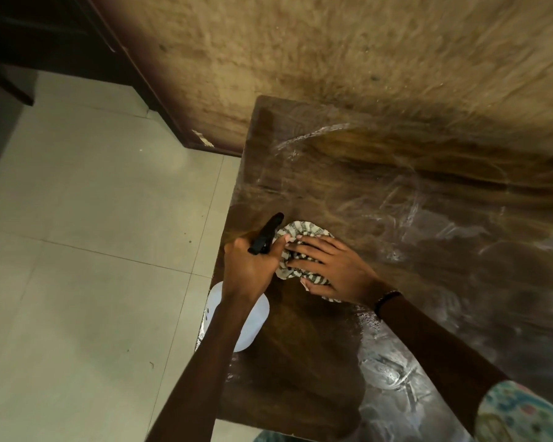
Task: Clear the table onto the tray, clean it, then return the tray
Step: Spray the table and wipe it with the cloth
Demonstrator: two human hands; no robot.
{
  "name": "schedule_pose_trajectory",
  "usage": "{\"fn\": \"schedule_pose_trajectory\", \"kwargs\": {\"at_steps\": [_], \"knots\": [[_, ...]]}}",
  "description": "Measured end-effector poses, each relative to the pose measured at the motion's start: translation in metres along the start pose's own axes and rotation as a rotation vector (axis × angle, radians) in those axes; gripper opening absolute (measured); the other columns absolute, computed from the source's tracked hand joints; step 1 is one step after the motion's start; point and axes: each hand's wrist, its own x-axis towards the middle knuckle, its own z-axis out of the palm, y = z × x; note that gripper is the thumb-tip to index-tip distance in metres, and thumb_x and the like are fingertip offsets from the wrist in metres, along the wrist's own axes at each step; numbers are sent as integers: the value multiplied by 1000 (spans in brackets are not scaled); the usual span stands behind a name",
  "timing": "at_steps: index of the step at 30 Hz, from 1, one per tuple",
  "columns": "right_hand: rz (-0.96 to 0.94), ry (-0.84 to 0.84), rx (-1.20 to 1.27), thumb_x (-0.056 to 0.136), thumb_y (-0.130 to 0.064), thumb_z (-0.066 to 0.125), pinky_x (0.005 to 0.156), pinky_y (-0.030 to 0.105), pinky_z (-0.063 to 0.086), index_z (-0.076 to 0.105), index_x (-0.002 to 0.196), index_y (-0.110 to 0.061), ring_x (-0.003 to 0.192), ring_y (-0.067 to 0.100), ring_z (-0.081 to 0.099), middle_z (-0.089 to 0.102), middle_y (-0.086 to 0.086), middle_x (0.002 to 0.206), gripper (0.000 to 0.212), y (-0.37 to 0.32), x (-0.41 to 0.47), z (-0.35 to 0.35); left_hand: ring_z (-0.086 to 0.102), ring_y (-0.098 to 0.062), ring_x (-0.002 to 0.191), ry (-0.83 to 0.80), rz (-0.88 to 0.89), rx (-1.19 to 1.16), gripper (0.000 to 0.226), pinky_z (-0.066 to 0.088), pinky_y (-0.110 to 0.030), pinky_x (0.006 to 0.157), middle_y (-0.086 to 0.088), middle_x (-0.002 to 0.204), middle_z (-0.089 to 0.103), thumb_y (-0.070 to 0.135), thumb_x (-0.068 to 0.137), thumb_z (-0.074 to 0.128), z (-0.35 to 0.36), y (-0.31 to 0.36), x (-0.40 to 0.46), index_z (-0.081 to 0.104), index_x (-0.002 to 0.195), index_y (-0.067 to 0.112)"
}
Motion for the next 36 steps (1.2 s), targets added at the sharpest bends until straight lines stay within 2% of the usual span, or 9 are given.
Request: {"fn": "schedule_pose_trajectory", "kwargs": {"at_steps": [3,6,9,14,18,22,28,34,36], "knots": [[1,-20,2,96,-46,45,117,38,21,45,140,-33,143,19,30,36,-5,153,46,1,0,1,64,-13,73,-2,-32,-5,21,49,-22,71,14,68,63,36,74,78,-5,-4,1,64,74,20],[-1,-15,6,96,-45,44,117,37,19,46,140,-33,144,19,28,34,-6,154,45,2,0,2,68,-23,77,19,-107,-11,29,53,-32,79,2,71,67,39,74,76,-8,-6,1,66,78,12],[-13,-7,5,97,-46,43,118,36,16,46,139,-33,144,18,27,33,-6,154,44,2,0,1,68,-23,77,38,-154,-49,26,51,-29,77,2,71,68,40,73,76,-10,-5,3,64,78,17],[-98,-58,-27,98,-47,40,117,36,18,41,142,-32,143,20,29,33,-4,154,47,17,2,-1,68,-21,78,68,-173,-52,36,44,-15,65,-4,77,70,42,74,74,-17,-6,7,68,88,9],[-104,-99,-36,98,-47,38,117,39,24,42,142,-31,144,20,28,27,-4,156,47,40,8,-11,68,-23,80,67,-179,-75,38,45,-17,66,-6,77,70,43,73,74,-25,-6,7,68,90,9],[-11,-76,-47,97,-47,37,116,39,22,44,141,-27,143,22,28,28,-3,156,49,63,41,-24,68,-19,84,51,-212,-115,36,47,-18,70,-2,81,72,43,72,75,-34,-6,9,68,91,14],[147,41,-36,95,-45,44,116,41,24,46,139,-30,143,21,30,36,-3,153,46,34,123,-16,62,-13,63,73,-159,-102,33,42,-16,55,1,74,71,42,74,73,-34,-4,14,69,88,13],[-106,24,22,86,-39,63,111,45,36,58,128,-22,132,28,46,53,6,140,46,1,116,0,59,-9,57,82,-99,-43,23,42,-4,53,6,64,65,32,77,74,-34,2,21,66,79,11],[-203,4,30,91,-39,57,112,44,35,58,129,-23,133,27,46,53,6,140,41,14,87,-2,61,-3,58,73,-93,-51,20,40,0,53,10,62,62,32,76,74,-35,5,22,64,78,15]]}}
